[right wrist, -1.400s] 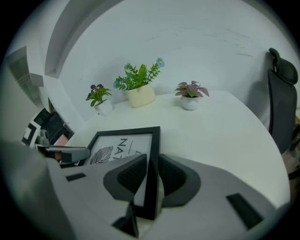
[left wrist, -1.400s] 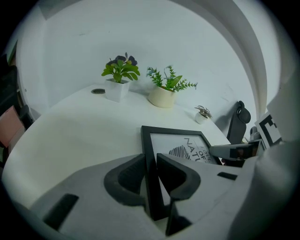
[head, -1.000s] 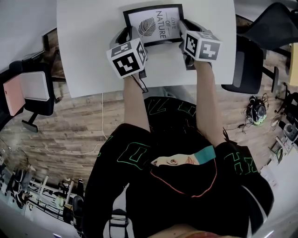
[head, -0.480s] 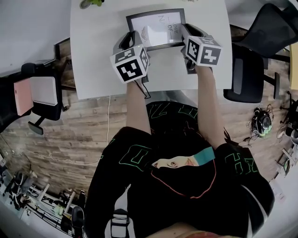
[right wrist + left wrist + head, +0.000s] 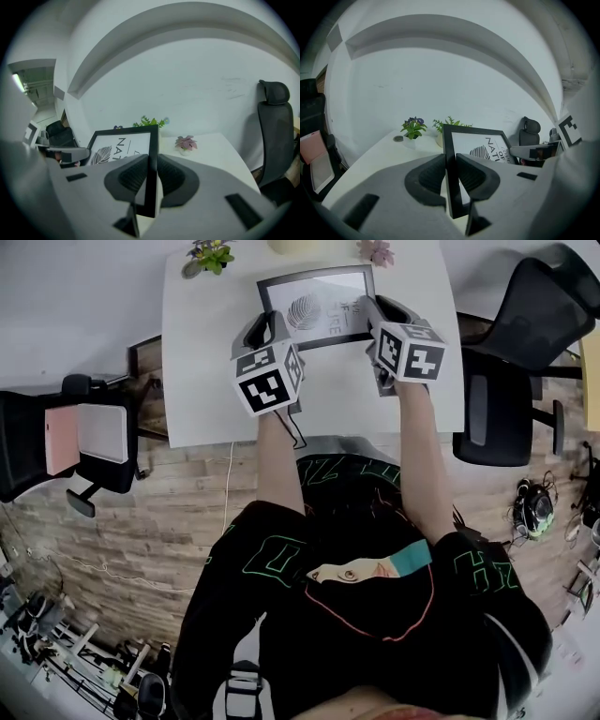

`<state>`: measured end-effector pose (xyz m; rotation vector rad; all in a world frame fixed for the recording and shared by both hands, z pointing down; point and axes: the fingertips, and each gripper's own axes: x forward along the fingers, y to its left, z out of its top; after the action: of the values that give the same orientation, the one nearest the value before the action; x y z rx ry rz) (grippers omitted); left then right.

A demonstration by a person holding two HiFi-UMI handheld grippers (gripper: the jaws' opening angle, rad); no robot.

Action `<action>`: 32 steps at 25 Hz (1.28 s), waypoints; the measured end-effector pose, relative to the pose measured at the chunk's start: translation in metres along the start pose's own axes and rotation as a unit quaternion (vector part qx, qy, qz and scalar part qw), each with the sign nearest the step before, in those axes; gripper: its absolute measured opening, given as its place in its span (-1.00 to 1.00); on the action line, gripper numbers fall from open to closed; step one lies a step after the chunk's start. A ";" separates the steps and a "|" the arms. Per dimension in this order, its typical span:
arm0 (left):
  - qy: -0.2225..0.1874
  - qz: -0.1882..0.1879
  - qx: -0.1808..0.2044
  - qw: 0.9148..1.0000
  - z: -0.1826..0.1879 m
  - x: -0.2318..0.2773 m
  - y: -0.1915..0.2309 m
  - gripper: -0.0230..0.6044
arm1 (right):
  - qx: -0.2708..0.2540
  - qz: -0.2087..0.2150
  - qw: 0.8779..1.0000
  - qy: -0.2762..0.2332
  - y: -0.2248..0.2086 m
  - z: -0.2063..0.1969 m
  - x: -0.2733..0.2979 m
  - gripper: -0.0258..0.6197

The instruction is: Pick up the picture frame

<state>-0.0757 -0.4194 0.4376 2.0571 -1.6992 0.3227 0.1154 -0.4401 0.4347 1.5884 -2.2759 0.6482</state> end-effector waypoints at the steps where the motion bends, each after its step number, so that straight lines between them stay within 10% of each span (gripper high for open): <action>1: -0.005 -0.001 0.002 1.000 0.005 -0.003 -0.001 -0.68 | -0.001 0.001 1.000 -0.006 0.001 0.004 -0.002 -0.70; 32: -0.183 0.002 0.073 0.980 0.147 -0.062 -0.028 -0.67 | -0.056 0.043 0.978 -0.196 0.028 0.147 -0.062 -0.70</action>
<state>-0.0772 -0.4327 0.2766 2.3336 -1.9406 0.0712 0.1139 -0.4578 0.2740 1.6921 -2.6172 0.2325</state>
